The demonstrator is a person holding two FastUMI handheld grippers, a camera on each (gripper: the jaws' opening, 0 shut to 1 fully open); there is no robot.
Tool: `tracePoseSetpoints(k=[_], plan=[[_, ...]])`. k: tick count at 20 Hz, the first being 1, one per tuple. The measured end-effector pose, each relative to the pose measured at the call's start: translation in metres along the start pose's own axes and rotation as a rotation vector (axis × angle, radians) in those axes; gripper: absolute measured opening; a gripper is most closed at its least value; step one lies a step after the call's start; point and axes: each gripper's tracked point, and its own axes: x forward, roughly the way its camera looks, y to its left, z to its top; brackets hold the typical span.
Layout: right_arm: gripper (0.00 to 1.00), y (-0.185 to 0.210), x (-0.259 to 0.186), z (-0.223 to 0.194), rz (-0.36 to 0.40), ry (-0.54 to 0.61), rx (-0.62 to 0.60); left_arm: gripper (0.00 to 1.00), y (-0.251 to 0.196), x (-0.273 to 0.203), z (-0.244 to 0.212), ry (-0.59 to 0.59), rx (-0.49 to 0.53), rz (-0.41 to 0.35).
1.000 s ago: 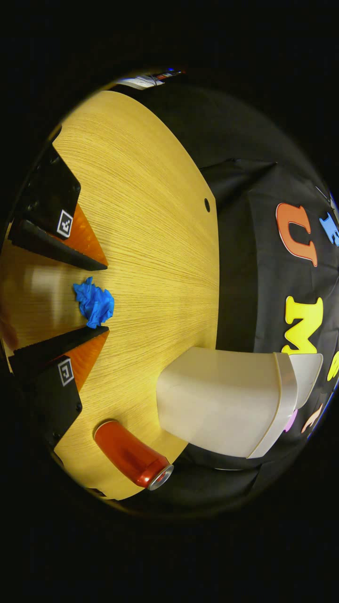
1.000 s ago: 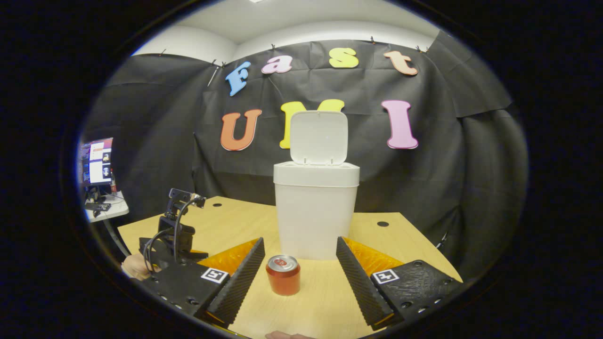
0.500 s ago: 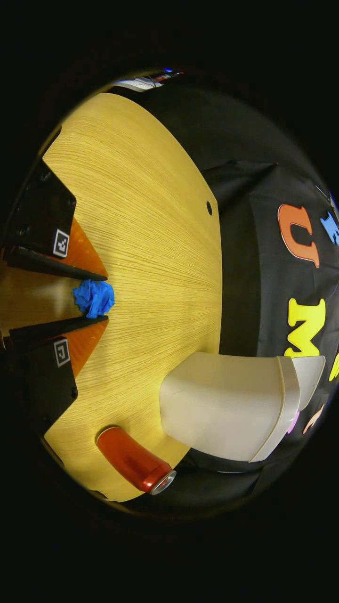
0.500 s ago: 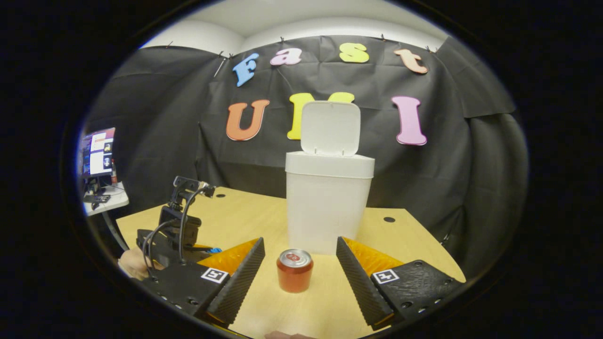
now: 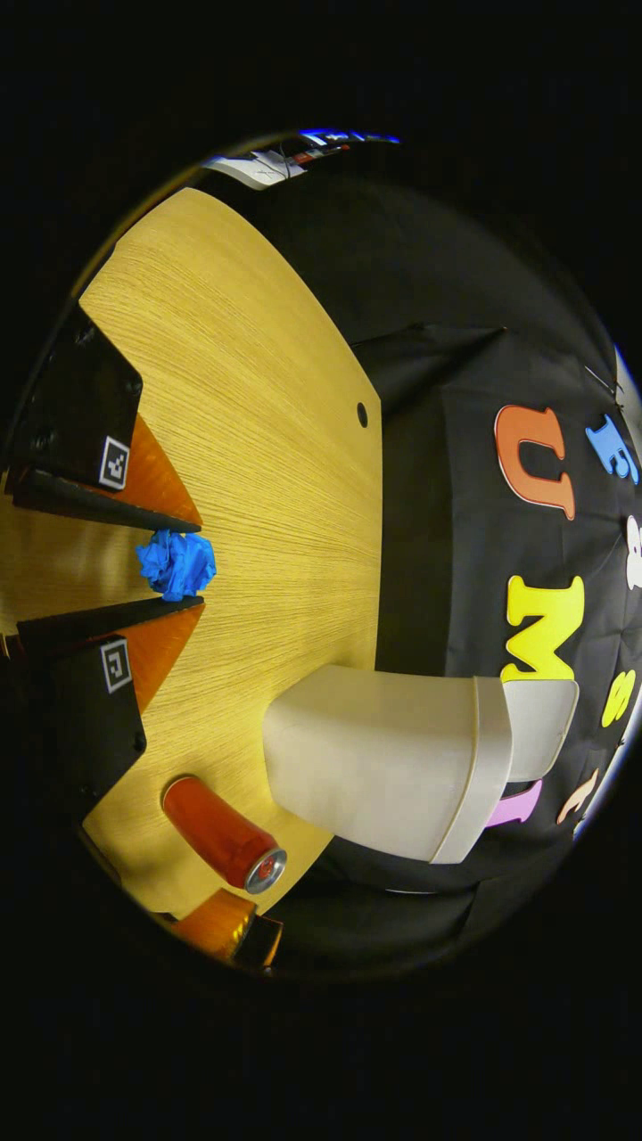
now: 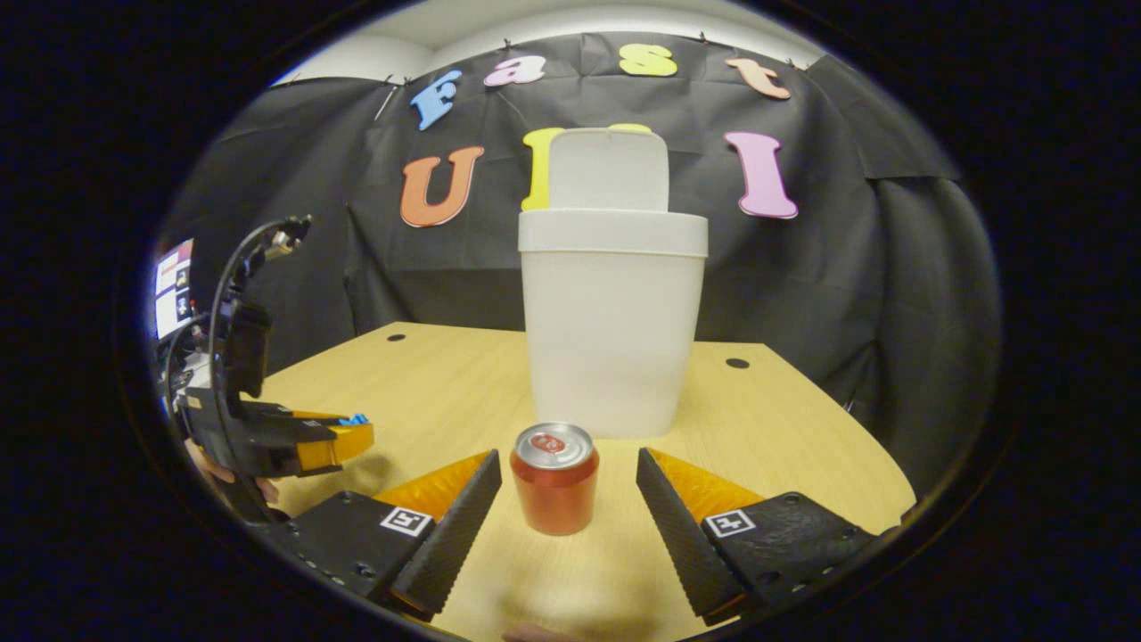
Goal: Press the lid of the desktop garbage bin to open it, pick up the crumpled paper on the desktop and throw it into the bin, then pick up the pop can on the desktop and drop it into the bin, and finally close the garbage bin lid.
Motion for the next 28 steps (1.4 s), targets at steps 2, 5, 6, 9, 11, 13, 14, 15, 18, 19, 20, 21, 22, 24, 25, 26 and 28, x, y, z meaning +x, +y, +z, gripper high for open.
tracePoseSetpoints(k=[2, 5, 6, 9, 11, 13, 14, 15, 18, 19, 20, 21, 22, 24, 25, 26, 28], plan=[[0.95, 0.002, 0.007, -0.011, 0.008, 0.027, 0.020, 0.47, -0.003, -0.012, 0.009, -0.039, -0.007, -0.009], [0.98, 0.004, 0.019, -0.025, 0.004, 0.066, 0.024, 0.47, -0.011, -0.029, 0.025, -0.088, -0.014, -0.040], [0.96, 0.006, 0.022, -0.028, 0.006, 0.070, 0.019, 0.47, -0.011, -0.035, 0.029, -0.106, -0.008, -0.037], [0.95, 0.003, 0.036, -0.039, -0.013, 0.092, 0.006, 0.47, -0.012, -0.051, 0.043, -0.155, 0.009, -0.030], [0.97, 0.002, 0.045, -0.047, -0.022, 0.122, 0.035, 0.47, -0.012, -0.061, 0.051, -0.186, 0.011, -0.031], [0.97, 0.003, 0.052, -0.051, -0.024, 0.149, 0.089, 0.46, -0.012, -0.071, 0.059, -0.215, 0.015, -0.031], [0.96, 0.007, 0.055, -0.051, -0.011, 0.158, 0.111, 0.46, -0.011, -0.075, 0.062, -0.226, 0.015, -0.030], [0.94, 0.008, 0.059, -0.052, -0.011, 0.162, 0.121, 0.46, -0.011, -0.077, 0.064, -0.234, 0.016, -0.033], [0.96, 0.007, 0.066, -0.050, -0.017, 0.161, 0.126, 0.46, -0.009, -0.079, 0.065, -0.241, 0.023, -0.033], [0.99, 0.009, 0.067, -0.048, -0.012, 0.154, 0.124, 0.46, -0.009, -0.079, 0.064, -0.240, 0.023, -0.035], [0.88, 0.010, 0.068, -0.048, -0.014, 0.150, 0.122, 0.46, -0.008, -0.077, 0.063, -0.235, 0.020, -0.037], [0.88, 0.011, 0.067, -0.049, -0.011, 0.149, 0.118, 0.46, -0.007, -0.076, 0.062, -0.230, 0.015, -0.037], [0.85, 0.012, 0.067, -0.048, 0.000, 0.151, 0.117, 0.46, -0.005, -0.076, 0.061, -0.224, 0.009, -0.036], [0.83, 0.014, 0.064, -0.045, 0.015, 0.142, 0.109, 0.46, -0.003, -0.076, 0.062, -0.228, 0.006, -0.029], [0.82, 0.015, 0.062, -0.041, 0.018, 0.136, 0.105, 0.46, -0.001, -0.077, 0.064, -0.231, 0.009, -0.024], [0.82, 0.016, 0.060, -0.037, 0.021, 0.128, 0.099, 0.47, 0.001, -0.078, 0.065, -0.237, 0.013, -0.017], [0.82, 0.021, 0.051, -0.027, 0.022, 0.110, 0.083, 0.46, 0.002, -0.080, 0.066, -0.248, 0.020, -0.007]])
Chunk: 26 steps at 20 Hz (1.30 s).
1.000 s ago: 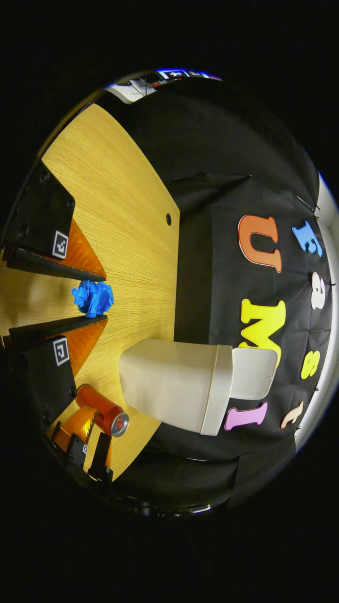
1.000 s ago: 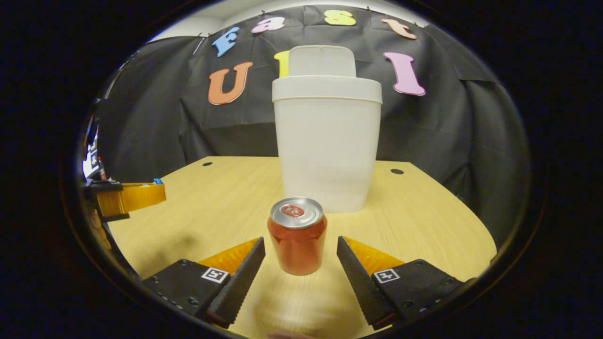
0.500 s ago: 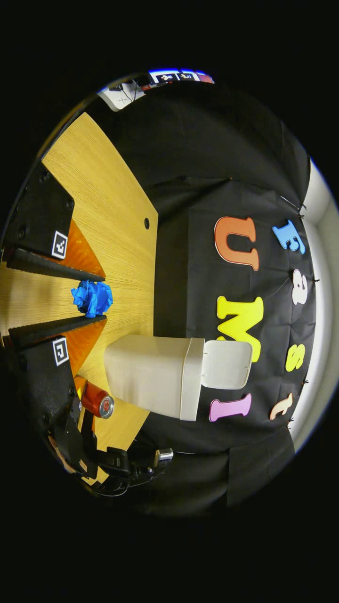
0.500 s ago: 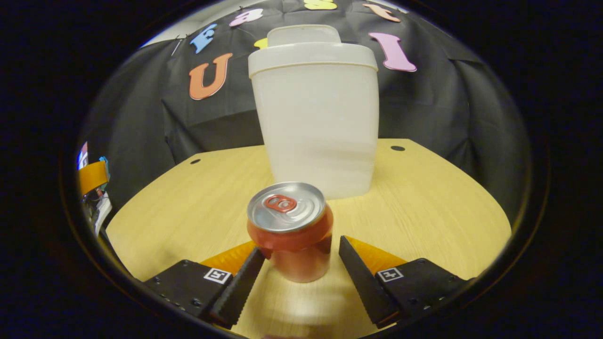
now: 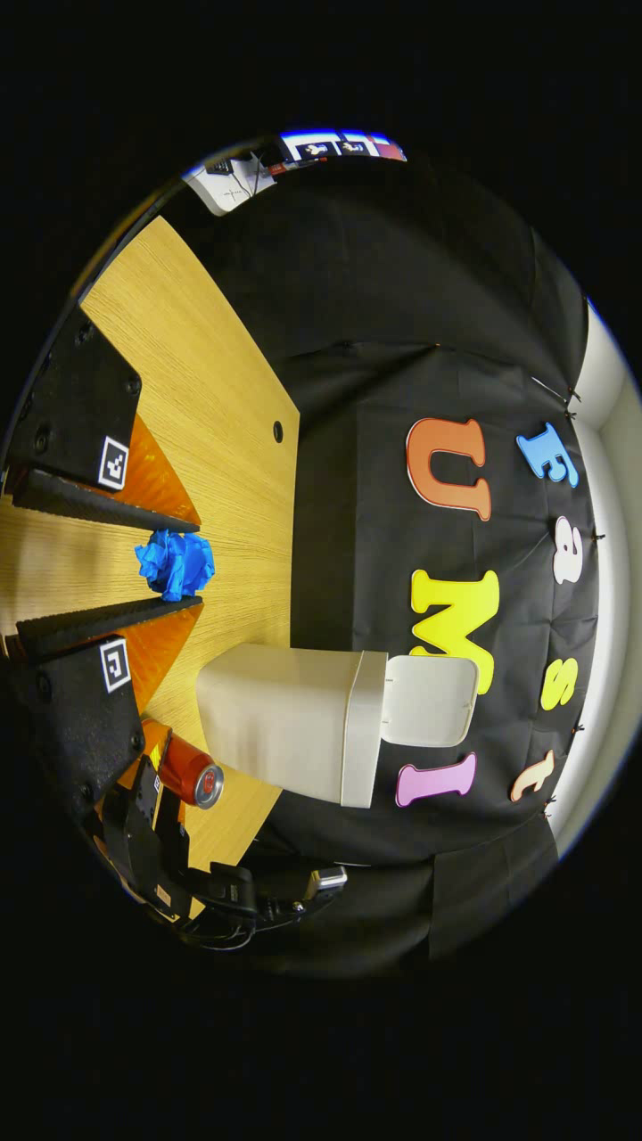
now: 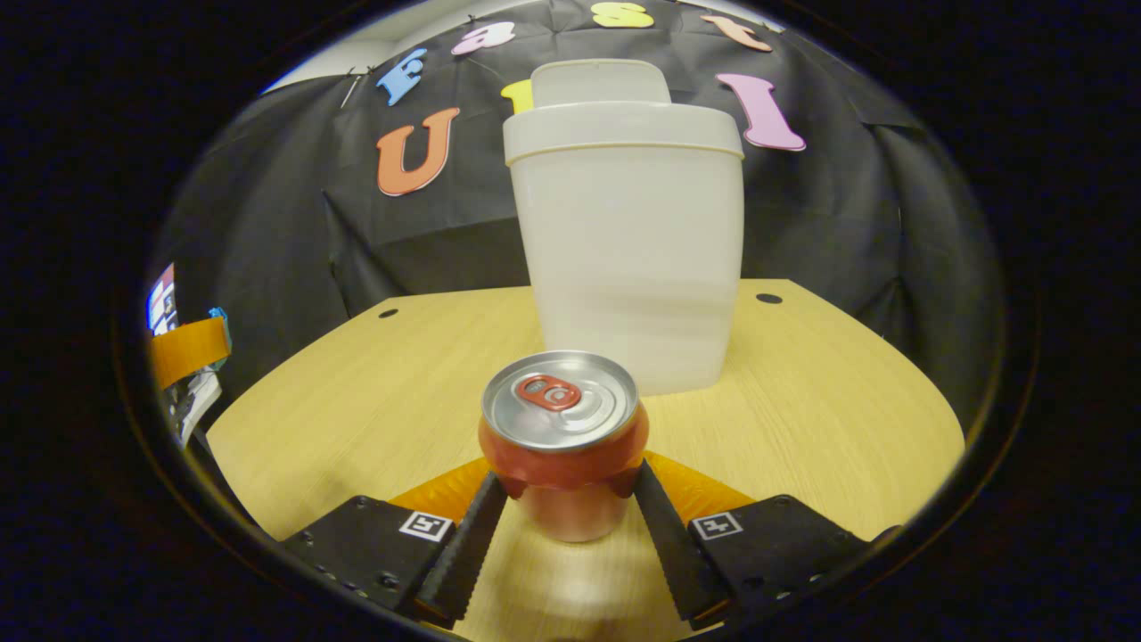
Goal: Press the lid of the desktop garbage bin to open it, pick up the crumpled paper on the desktop and throw it into the bin, then pick up the pop can on the desktop and drop it into the bin, and finally close the garbage bin lid.
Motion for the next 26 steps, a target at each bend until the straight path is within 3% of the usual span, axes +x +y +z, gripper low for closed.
tracePoseSetpoints(k=[8, 13, 16, 20, 26], plan=[[0.81, -0.009, -0.056, 0.045, -0.031, -0.122, -0.107, 0.46, 0.004, -0.012, 0.014, -0.046, 0.024, 0.040], [0.81, -0.032, -0.097, 0.083, -0.048, -0.211, -0.124, 0.47, 0.008, -0.019, 0.020, -0.062, 0.037, 0.109], [0.80, -0.047, -0.121, 0.101, -0.041, -0.262, -0.125, 0.48, 0.001, -0.020, 0.019, -0.048, 0.036, 0.109], [0.80, -0.078, -0.140, 0.105, -0.060, -0.318, -0.134, 0.48, 0.001, -0.028, 0.026, -0.038, 0.055, 0.150], [0.80, -0.094, -0.146, 0.096, -0.009, -0.318, -0.101, 0.49, -0.018, -0.034, 0.053, -0.063, 0.103, 0.188]])
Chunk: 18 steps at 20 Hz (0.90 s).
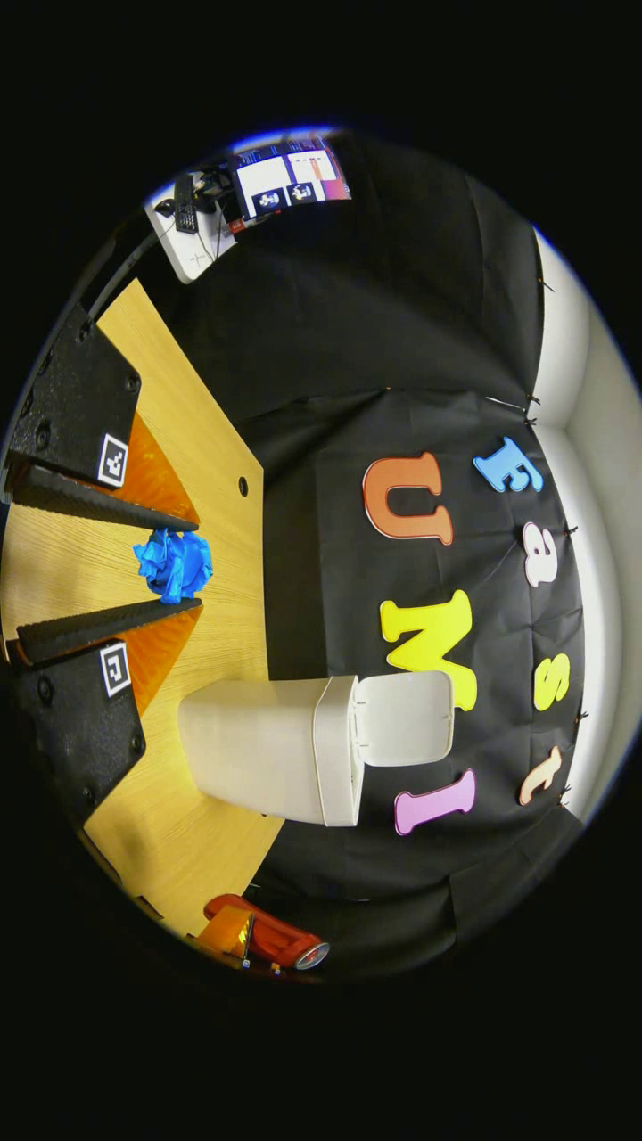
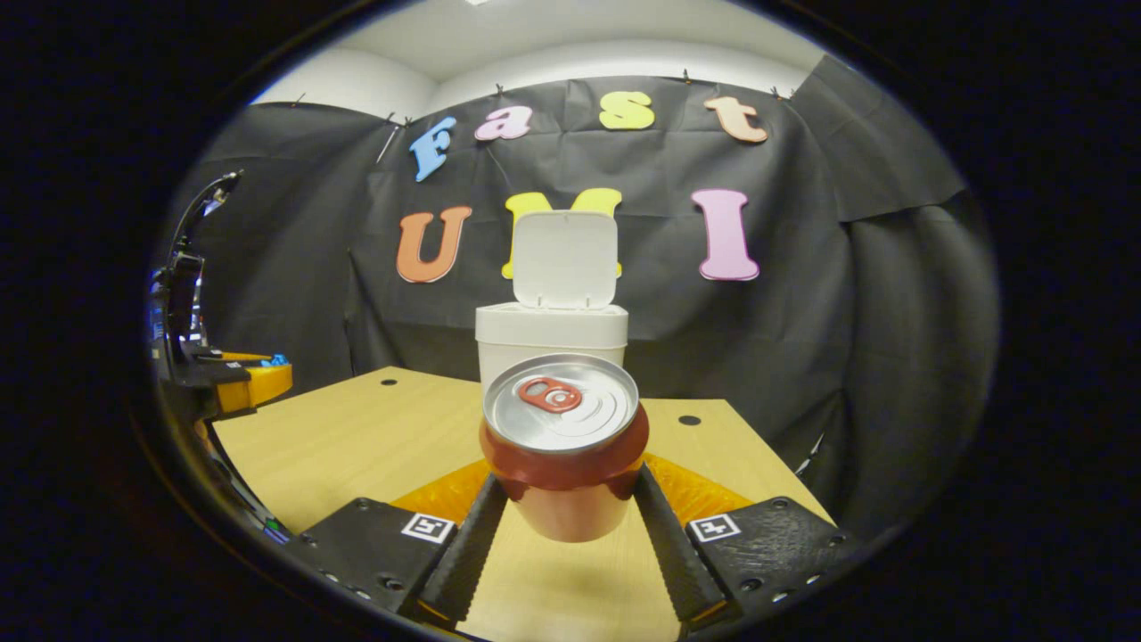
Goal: Press the lid of the desktop garbage bin to open it, pick up the crumpled paper on the desktop and throw it into the bin, then pick up the pop can on the desktop and drop it into the bin, and finally close the garbage bin lid.
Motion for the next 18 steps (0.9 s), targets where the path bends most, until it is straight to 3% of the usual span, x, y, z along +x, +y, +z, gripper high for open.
tracePoseSetpoints(k=[7, 11, 18], plan=[[0.81, -0.001, -0.002, 0.005, 0.014, -0.014, 0.002, 0.48, -0.025, 0.018, 0.081, -0.090, -0.002, -0.009], [0.80, -0.005, 0.000, 0.002, 0.018, -0.005, 0.000, 0.48, -0.050, 0.051, 0.117, -0.110, -0.029, -0.035], [0.80, -0.025, 0.001, 0.009, -0.024, -0.030, 0.026, 0.49, -0.097, 0.114, 0.180, -0.267, -0.029, -0.103]])
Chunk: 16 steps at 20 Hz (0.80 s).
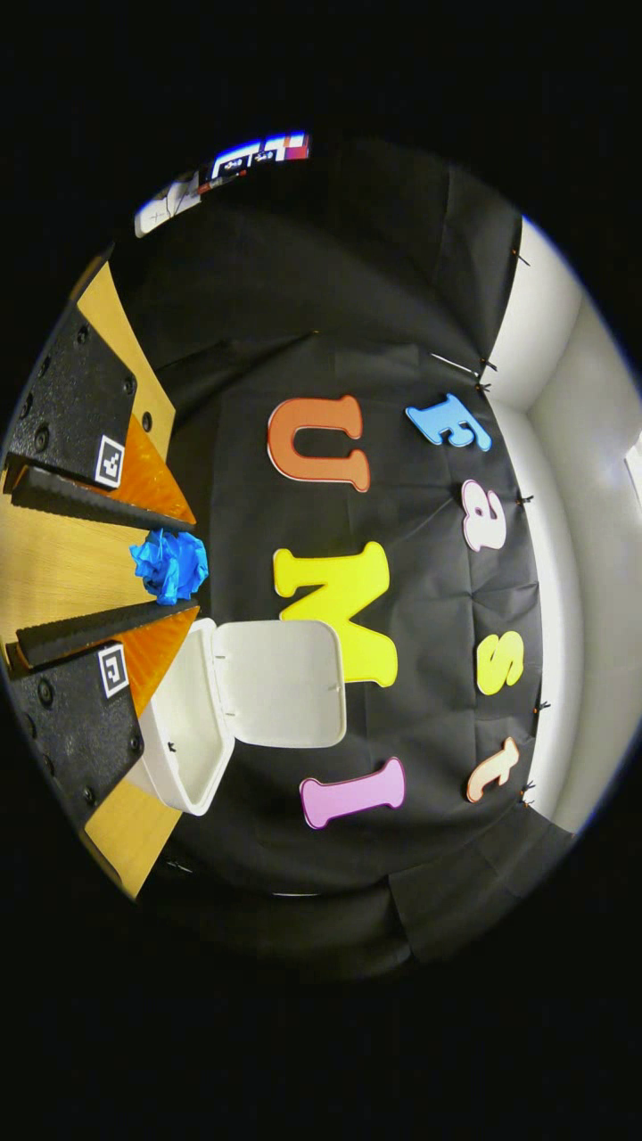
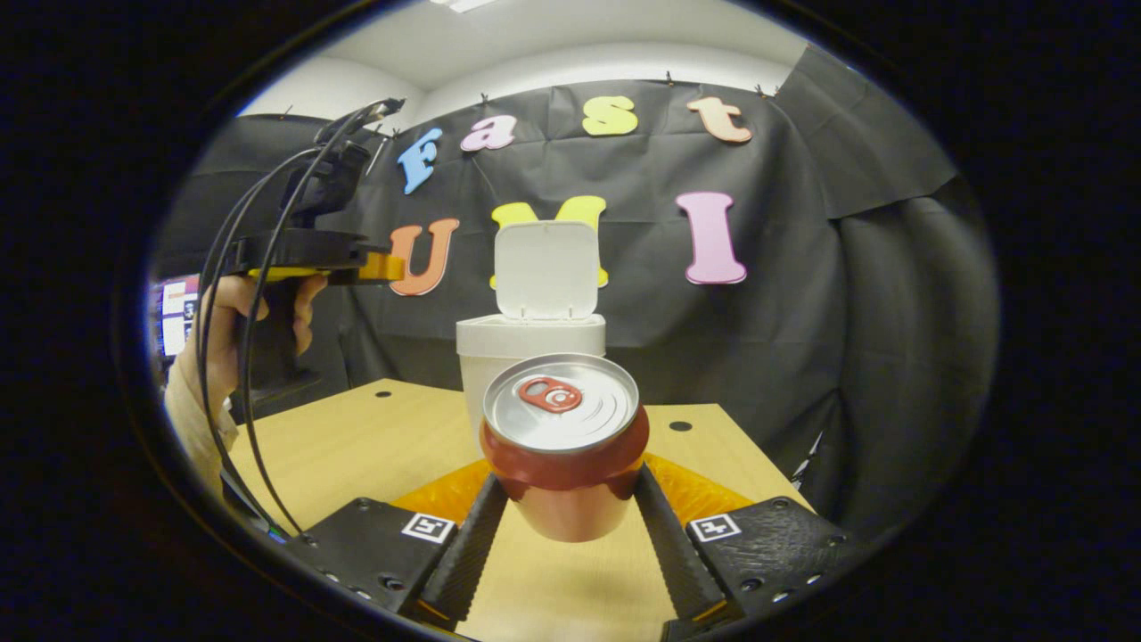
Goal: Press the lid of the desktop garbage bin to open it, pick up the crumpled paper on the desktop and throw it into the bin, then pick up the pop can on the desktop and drop it into the bin, and finally close the garbage bin lid.
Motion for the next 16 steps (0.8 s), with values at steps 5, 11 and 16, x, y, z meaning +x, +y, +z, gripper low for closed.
tracePoseSetpoints(k=[5, 11, 16], plan=[[0.80, -0.007, 0.000, 0.002, -0.010, -0.005, 0.016, 0.51, -0.058, 0.040, 0.004, -0.033, 0.019, -0.107], [0.80, -0.017, -0.002, 0.005, -0.024, -0.009, 0.046, 0.53, -0.104, 0.085, -0.033, 0.085, -0.090, -0.171], [0.80, -0.022, -0.001, 0.004, -0.026, -0.003, 0.055, 0.54, -0.111, 0.102, -0.054, 0.135, -0.087, -0.172]])
